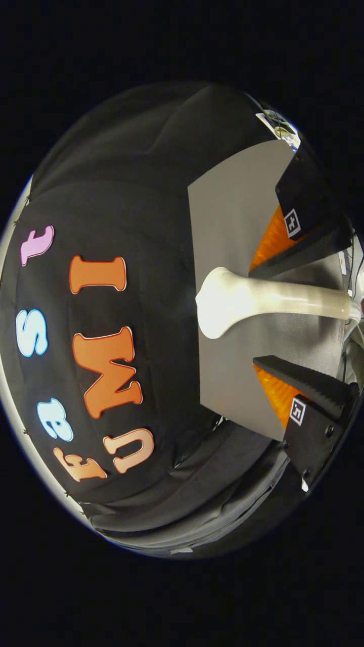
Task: Iron the clothes twice with a garment steamer, once on the left side and once on the right side.
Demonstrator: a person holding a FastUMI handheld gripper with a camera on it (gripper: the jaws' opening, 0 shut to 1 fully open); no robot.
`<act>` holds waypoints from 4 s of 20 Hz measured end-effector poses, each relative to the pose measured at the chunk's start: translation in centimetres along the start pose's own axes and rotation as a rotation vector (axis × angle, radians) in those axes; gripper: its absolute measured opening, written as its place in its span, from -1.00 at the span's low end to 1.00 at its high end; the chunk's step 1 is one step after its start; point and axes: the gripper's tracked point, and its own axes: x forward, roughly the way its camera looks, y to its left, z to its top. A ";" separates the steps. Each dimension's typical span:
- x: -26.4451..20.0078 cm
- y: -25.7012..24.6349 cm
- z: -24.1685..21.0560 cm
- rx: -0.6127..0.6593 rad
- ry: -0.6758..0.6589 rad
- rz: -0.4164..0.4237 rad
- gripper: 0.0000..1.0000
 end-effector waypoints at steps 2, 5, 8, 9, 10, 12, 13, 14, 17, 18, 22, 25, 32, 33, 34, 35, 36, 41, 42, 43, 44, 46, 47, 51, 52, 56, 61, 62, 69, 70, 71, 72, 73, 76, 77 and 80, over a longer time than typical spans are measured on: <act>1.2 -1.1 -0.5 -0.004 0.029 -0.022 0.97; 2.7 -1.8 -1.6 -0.004 0.073 -0.041 0.97; 4.2 -2.6 -2.5 0.007 0.112 -0.046 0.97; 4.6 -2.6 -2.8 0.014 0.122 -0.042 0.91; 4.9 -2.4 -2.9 0.022 0.129 -0.036 0.86; 5.4 -2.5 -3.1 0.024 0.136 -0.035 0.62; 5.6 -2.5 -3.4 0.030 0.141 -0.027 0.50; 5.5 -2.4 -3.6 0.037 0.145 -0.022 0.38; 5.3 -2.4 -3.6 0.050 0.136 -0.016 0.10; 5.5 -2.4 -3.5 0.072 0.123 -0.014 0.06; 5.2 -2.7 -3.4 0.117 0.085 0.012 -0.09; 4.3 -3.0 -2.8 0.139 0.041 0.013 -0.09; -0.3 -2.0 -0.7 0.080 -0.115 -0.042 -0.10; -1.3 -1.9 -0.5 0.077 -0.143 -0.059 -0.10; -2.3 -1.8 0.0 0.073 -0.167 -0.076 -0.10; -3.3 -1.6 0.1 0.070 -0.186 -0.088 -0.10; -4.3 -1.4 0.1 0.069 -0.203 -0.099 -0.10; -9.0 0.4 -1.0 0.112 -0.257 -0.130 -0.11; -9.8 1.7 -1.3 0.138 -0.259 -0.099 -0.11; -10.6 3.1 -1.9 0.148 -0.258 -0.079 -0.11; -11.3 4.3 -2.4 0.145 -0.257 -0.072 -0.11; -12.6 6.5 -3.2 0.136 -0.266 -0.068 -0.11; -13.2 7.7 -3.5 0.131 -0.272 -0.067 -0.11; -15.8 14.3 -4.0 0.133 -0.306 -0.020 -0.11; -16.4 16.1 -4.0 0.124 -0.314 -0.010 -0.11; -18.1 22.7 -3.8 0.066 -0.361 0.010 -0.11; -19.3 29.1 -3.1 0.010 -0.406 0.029 -0.11; -19.3 30.0 -3.0 0.006 -0.408 0.034 -0.11; -16.8 34.9 -2.8 -0.014 -0.375 0.044 -0.11; -16.3 35.3 -2.8 -0.017 -0.365 0.040 -0.11; -15.7 35.7 -2.9 -0.023 -0.356 0.036 -0.11; -15.1 36.0 -3.0 -0.030 -0.349 0.032 -0.11; -14.5 36.3 -3.0 -0.035 -0.342 0.030 -0.11; -12.8 36.4 -3.5 -0.040 -0.313 0.017 -0.11; -12.3 36.5 -3.8 -0.042 -0.302 0.012 -0.11; -10.9 36.3 -5.4 -0.042 -0.267 0.010 -0.11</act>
